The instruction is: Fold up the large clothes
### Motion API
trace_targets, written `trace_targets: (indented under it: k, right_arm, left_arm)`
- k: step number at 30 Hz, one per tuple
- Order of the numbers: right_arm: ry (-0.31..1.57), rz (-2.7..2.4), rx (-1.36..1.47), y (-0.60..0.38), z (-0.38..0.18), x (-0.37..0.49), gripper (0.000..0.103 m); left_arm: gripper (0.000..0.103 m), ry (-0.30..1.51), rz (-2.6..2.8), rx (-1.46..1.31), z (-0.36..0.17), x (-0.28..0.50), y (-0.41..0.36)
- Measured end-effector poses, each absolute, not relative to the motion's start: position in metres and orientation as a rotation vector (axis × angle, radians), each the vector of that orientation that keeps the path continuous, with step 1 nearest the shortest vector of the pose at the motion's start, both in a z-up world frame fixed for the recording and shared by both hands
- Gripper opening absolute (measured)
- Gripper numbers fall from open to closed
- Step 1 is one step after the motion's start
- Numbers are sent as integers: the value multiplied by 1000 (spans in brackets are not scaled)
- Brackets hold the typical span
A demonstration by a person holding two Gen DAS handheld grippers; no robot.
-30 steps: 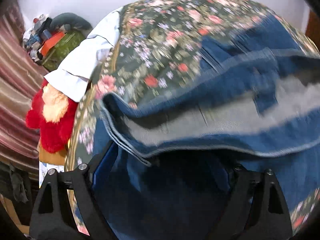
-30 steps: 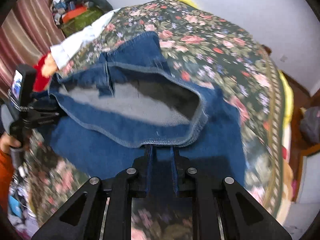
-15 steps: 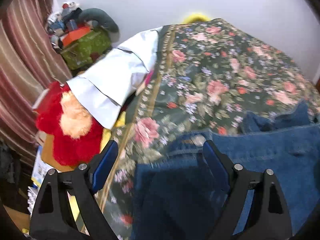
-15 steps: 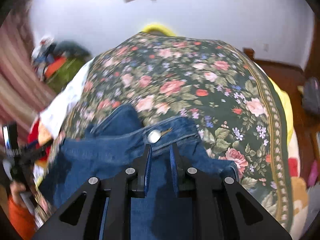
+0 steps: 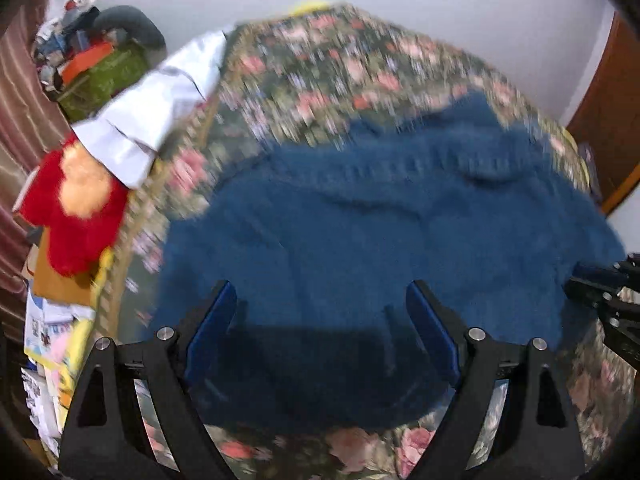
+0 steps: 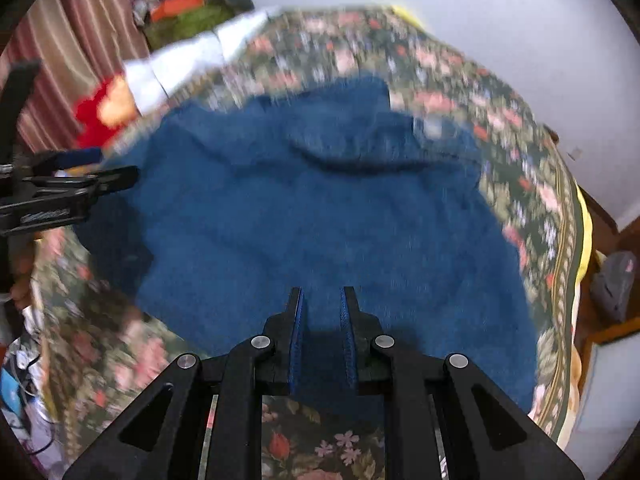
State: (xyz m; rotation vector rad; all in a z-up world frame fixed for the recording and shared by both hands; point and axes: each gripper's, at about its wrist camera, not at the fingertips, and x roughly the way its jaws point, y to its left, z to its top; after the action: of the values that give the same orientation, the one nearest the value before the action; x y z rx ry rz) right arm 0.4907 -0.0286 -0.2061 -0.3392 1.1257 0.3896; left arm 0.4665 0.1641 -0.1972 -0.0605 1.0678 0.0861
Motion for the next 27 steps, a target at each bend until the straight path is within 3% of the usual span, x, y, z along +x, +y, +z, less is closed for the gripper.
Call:
trace_targets:
  k: [3,6,16,27]
  right_arm:
    - [1073,397,-327,-36,-209,487,13]
    - [1069,412,-371,-35,-209,485,13]
    - [1055,376,-374,-45,-203,478,13]
    - [1023,282,-437,-54,-193,462,14]
  left_arm:
    - [88,1136,104,-39,-232,464,150]
    - [91,1056,143,135,-246,456,128]
    - [91,1069,177,102,-231,442,138]
    - [91,979,276,-334,-196,358,216]
